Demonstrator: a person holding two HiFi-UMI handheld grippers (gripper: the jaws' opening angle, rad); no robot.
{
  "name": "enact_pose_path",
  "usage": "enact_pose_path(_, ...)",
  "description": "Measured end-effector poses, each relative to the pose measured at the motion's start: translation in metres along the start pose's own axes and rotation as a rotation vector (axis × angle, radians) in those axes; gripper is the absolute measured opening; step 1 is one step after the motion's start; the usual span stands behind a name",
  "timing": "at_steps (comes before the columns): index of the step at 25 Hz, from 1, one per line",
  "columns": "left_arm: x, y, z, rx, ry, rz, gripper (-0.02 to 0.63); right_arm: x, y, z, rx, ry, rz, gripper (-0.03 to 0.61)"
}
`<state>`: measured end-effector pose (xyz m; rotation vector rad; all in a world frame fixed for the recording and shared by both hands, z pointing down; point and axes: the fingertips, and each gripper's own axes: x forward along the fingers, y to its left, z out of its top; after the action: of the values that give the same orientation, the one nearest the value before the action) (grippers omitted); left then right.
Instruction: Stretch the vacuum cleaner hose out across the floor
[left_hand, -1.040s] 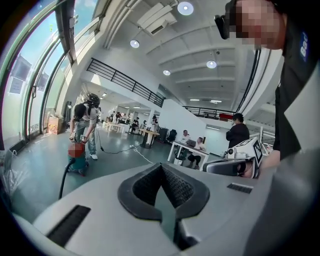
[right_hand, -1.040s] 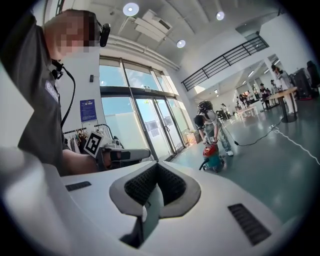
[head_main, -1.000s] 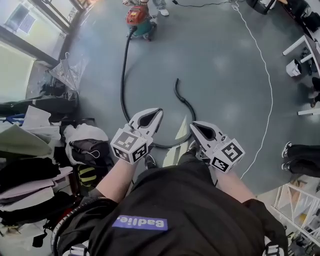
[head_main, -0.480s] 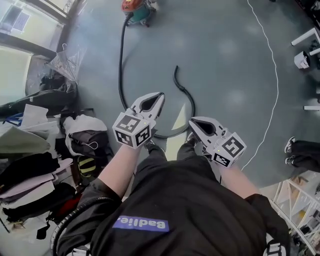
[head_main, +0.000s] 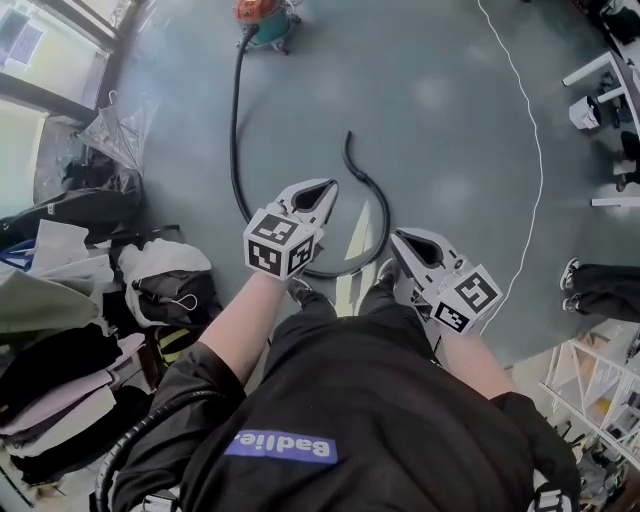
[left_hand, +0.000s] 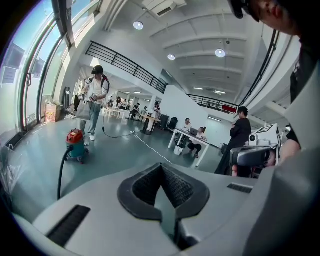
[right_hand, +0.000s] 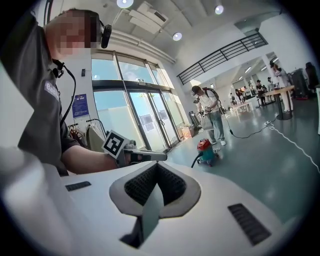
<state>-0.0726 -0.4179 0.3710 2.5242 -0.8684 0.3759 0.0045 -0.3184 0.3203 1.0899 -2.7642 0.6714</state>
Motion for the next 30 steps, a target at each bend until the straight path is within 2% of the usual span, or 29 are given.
enact_pose_path(4, -0.001, 0.018, -0.010, 0.000, 0.017, -0.014, 0.008, 0.016, 0.005, -0.001, -0.010, 0.000, -0.032, 0.003)
enact_pose_path(8, 0.020, 0.030, -0.013, -0.012, 0.049, 0.003, 0.008, 0.021, -0.015, -0.004, 0.010, 0.027, -0.034, 0.003)
enact_pose_path(13, 0.082, 0.049, -0.015, -0.036, 0.095, 0.071, 0.009, 0.030, -0.083, -0.002, 0.029, 0.056, 0.041, 0.003)
enact_pose_path(18, 0.168, 0.071, -0.027, -0.113, 0.151, 0.164, 0.019, 0.034, -0.174, -0.005, 0.050, 0.097, 0.117, 0.003)
enact_pose_path(23, 0.235, 0.097, -0.060, -0.170, 0.243, 0.179, 0.060, 0.049, -0.230, -0.024, 0.042, 0.139, 0.152, 0.003)
enact_pose_path(30, 0.324, 0.154, -0.139, -0.189, 0.377, 0.141, 0.122, 0.096, -0.307, -0.080, 0.015, 0.135, 0.065, 0.003)
